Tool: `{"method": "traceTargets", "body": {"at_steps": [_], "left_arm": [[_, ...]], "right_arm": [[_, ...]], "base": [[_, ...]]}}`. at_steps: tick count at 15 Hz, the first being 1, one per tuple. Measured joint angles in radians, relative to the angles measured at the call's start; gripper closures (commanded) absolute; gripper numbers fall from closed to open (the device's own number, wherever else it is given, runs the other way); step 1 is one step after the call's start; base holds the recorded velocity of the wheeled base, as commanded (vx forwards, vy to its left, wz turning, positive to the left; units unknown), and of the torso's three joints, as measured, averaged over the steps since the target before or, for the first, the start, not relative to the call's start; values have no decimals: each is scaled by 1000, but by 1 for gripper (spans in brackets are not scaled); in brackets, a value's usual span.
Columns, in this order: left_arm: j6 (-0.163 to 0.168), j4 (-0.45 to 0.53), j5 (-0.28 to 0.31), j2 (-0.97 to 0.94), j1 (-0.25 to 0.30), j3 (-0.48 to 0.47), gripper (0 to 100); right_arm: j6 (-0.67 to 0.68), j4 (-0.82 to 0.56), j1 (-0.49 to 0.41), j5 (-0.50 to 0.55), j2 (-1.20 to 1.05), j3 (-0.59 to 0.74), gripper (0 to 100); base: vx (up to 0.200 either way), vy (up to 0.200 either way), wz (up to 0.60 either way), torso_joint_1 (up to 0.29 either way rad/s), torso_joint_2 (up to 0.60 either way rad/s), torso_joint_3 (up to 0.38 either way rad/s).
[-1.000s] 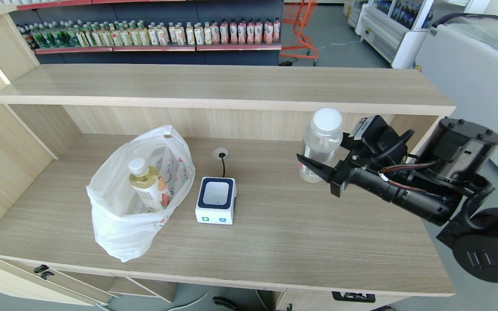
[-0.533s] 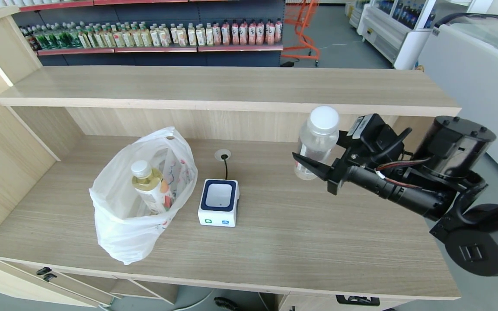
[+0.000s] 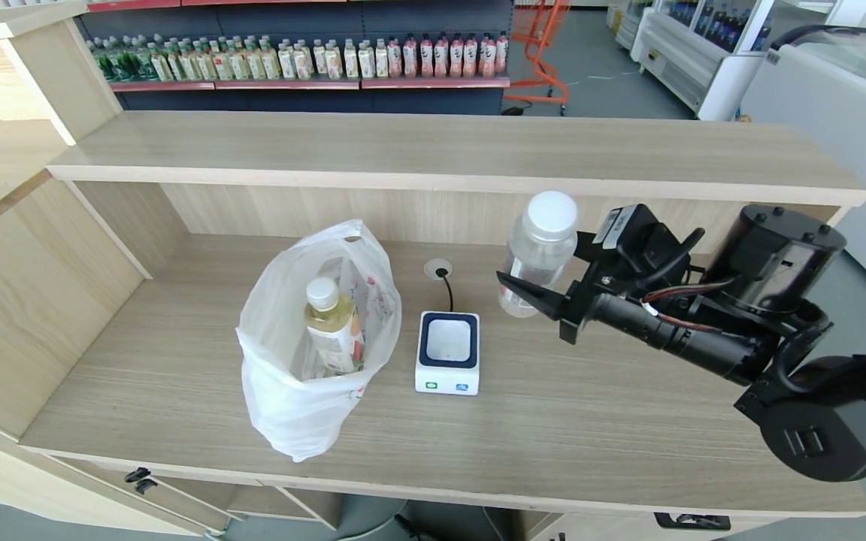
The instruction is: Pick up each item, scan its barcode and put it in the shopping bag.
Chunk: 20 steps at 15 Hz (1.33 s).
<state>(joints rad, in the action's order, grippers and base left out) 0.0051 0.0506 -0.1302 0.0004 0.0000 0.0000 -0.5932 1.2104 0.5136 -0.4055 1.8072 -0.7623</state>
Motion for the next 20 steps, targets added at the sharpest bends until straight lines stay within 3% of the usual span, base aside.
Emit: {"method": "traceTargets", "body": {"at_steps": [7,16,20], "left_arm": [[4,0,0,0,0,0,0],[4,0,0,0,0,0,0],[4,0,0,0,0,0,0]], "right_arm": [[-4,181,-48,-58,123,7,100],[-90,265,-136,-210,247,-7,100],[-94,291,-150,-240,326,-94,100]], "base": [[0,29,0,0,0,1],[0,0,0,0,0,0],[0,0,0,0,0,0]]}}
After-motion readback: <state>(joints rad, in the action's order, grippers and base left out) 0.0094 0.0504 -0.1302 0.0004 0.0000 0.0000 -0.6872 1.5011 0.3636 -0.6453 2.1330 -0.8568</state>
